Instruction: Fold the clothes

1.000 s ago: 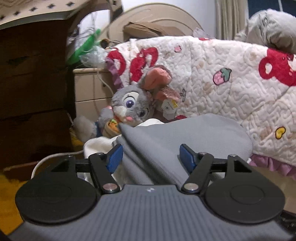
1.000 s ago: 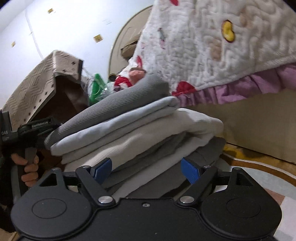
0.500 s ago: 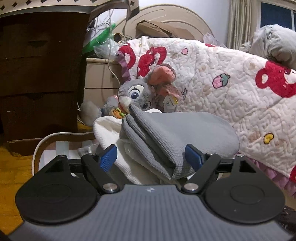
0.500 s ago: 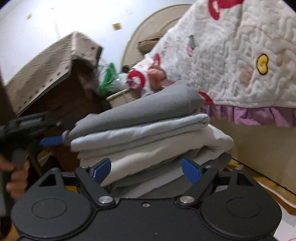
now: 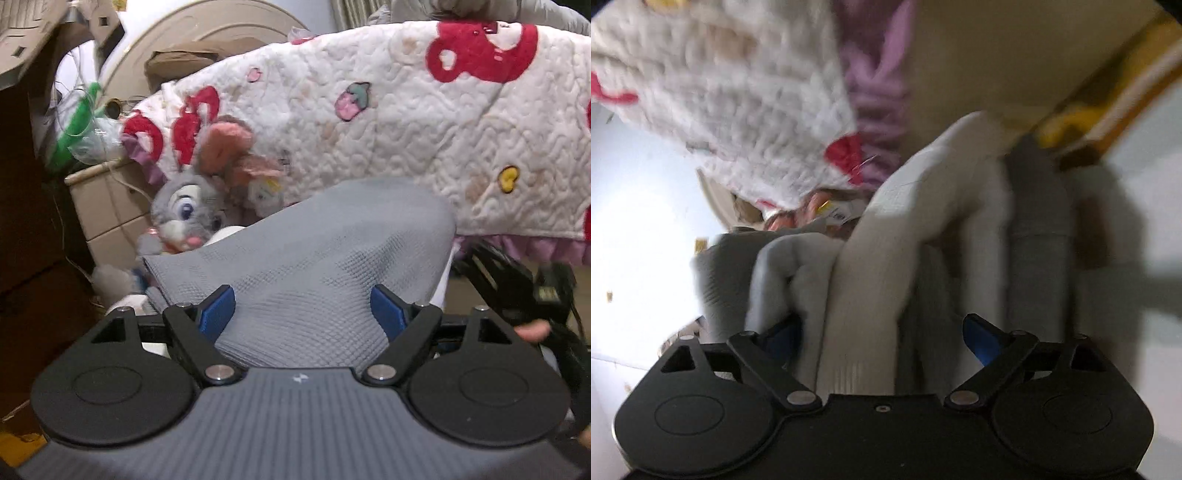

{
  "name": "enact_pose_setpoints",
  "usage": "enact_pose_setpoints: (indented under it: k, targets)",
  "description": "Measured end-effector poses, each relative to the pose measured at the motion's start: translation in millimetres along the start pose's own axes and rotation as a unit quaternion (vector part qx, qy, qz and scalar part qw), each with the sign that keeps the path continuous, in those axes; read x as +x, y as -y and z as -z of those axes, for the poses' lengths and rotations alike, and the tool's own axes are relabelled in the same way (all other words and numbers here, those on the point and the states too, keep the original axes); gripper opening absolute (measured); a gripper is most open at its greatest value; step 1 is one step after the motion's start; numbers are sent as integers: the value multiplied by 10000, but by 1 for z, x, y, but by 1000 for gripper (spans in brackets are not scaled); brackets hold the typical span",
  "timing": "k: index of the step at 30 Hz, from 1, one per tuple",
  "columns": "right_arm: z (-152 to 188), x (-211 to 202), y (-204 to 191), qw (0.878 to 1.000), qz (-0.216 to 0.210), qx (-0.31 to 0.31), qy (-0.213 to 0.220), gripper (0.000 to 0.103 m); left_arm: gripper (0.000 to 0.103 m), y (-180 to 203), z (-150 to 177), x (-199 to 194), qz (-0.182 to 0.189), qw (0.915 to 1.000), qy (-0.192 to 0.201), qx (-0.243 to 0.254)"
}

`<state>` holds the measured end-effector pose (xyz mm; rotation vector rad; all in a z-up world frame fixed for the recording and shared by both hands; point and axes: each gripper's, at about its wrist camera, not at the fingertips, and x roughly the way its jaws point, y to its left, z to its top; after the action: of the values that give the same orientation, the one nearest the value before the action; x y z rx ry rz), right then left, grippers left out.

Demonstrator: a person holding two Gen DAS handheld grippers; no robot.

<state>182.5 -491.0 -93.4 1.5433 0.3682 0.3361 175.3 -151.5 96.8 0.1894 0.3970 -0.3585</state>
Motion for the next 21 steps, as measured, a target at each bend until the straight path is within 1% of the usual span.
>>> enact_pose_setpoints:
  k: [1, 2, 3, 4, 6, 8, 10, 11, 13, 14, 15, 18, 19, 20, 21]
  targets:
    - [4, 14, -17, 9988, 134, -460, -81, 93, 81, -5, 5, -4, -165, 9998, 60, -108]
    - [8, 27, -34, 9952, 272, -928, -163, 93, 81, -10, 10, -6, -343, 9990, 137, -232]
    - [13, 38, -51, 9890, 306, -1424, -266, 92, 80, -17, 13, -7, -507, 9977, 240, -382]
    - [18, 46, -63, 9834, 197, -1758, -401, 89, 80, -24, 15, -4, -562, 9966, 293, -519]
    - [27, 61, -80, 9684, 7, -2415, -616, 87, 80, -43, 13, 6, -546, 9952, 243, -773]
    - [29, 74, -77, 9579, 132, -2796, -635, 86, 81, -57, 10, 18, -416, 9950, 105, -898]
    - [24, 77, -69, 9623, 283, -2668, -451, 88, 81, -51, 2, 28, -370, 9963, 14, -781]
    - [21, 77, -65, 9648, 353, -2582, -337, 91, 81, -42, -2, 32, -447, 9969, -5, -643]
    - [18, 78, -64, 9610, 555, -2704, -161, 93, 81, -23, -7, 43, -635, 9976, -36, -289]
    - [12, 79, -64, 9628, 685, -2609, -158, 92, 81, -15, -9, 48, -710, 9974, -62, -142]
    - [7, 79, -63, 9644, 815, -2510, -156, 92, 81, -13, -13, 51, -707, 9973, -128, -130]
    - [10, 59, -76, 9594, 1239, -2532, 18, 90, 83, -15, -23, 56, -561, 9976, -345, -223]
    - [14, 46, -82, 9558, 1302, -2631, 134, 87, 83, -14, -25, 56, -551, 9976, -371, -207]
    - [19, 37, -88, 9532, 1210, -2762, 204, 70, 84, -13, -24, 56, -595, 9974, -367, -174]
    - [23, 31, -88, 9550, 1101, -2752, 96, 62, 84, -12, -23, 55, -637, 9972, -357, -156]
